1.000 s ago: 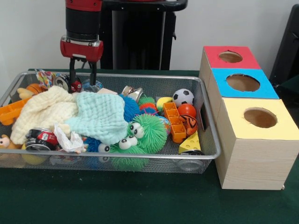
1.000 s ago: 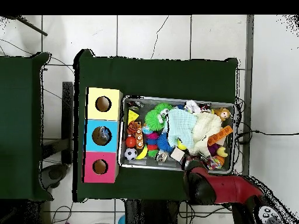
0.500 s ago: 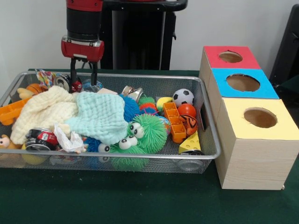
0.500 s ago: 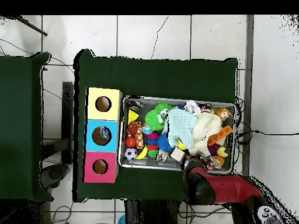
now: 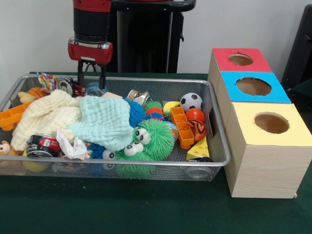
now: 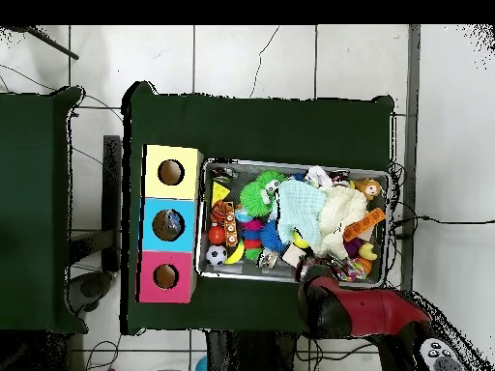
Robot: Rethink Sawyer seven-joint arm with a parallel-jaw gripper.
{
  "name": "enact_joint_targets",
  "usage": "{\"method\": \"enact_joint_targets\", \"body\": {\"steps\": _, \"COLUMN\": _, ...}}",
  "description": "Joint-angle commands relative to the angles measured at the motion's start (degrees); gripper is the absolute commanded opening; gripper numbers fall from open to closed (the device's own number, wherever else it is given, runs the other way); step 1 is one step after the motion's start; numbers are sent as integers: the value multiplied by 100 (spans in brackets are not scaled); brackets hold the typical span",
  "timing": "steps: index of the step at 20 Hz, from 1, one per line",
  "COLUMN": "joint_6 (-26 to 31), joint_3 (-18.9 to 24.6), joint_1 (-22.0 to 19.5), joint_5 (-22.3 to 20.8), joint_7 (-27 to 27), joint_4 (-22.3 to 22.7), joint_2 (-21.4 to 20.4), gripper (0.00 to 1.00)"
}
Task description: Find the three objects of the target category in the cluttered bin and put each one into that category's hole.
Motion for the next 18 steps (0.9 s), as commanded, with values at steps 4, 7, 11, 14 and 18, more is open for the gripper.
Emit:
{"method": "enact_joint_targets", "body": {"steps": 4, "joint_6": 168, "joint_3": 179, "joint_1": 226, "joint_5": 324, "joint_7": 586, "joint_4": 132, "joint_2": 91, "gripper": 100}}
{"method": "enact_joint_targets", "body": {"steps": 7, "joint_6": 112, "joint_3": 166, "joint_1": 216, "joint_5": 308, "joint_7": 558, "joint_4": 133, "joint_2": 131, "gripper": 100}}
{"method": "enact_joint_targets", "body": {"steps": 11, "joint_6": 122, "joint_3": 335, "joint_1": 23, "joint_5": 148, "joint_7": 305, "joint_4": 137, "joint_2": 218, "gripper": 100}}
{"method": "enact_joint_targets", "body": {"steps": 14, "joint_6": 252, "joint_3": 604, "joint_1": -245, "joint_5": -23, "joint_7": -30, "joint_4": 202, "joint_2": 250, "gripper": 100}}
{"method": "enact_joint_targets", "body": {"steps": 18, "joint_6": 357, "joint_3": 839, "joint_1": -520, "joint_5": -219, "joint_7": -347, "joint_4": 266, "joint_2": 309, "gripper": 100}}
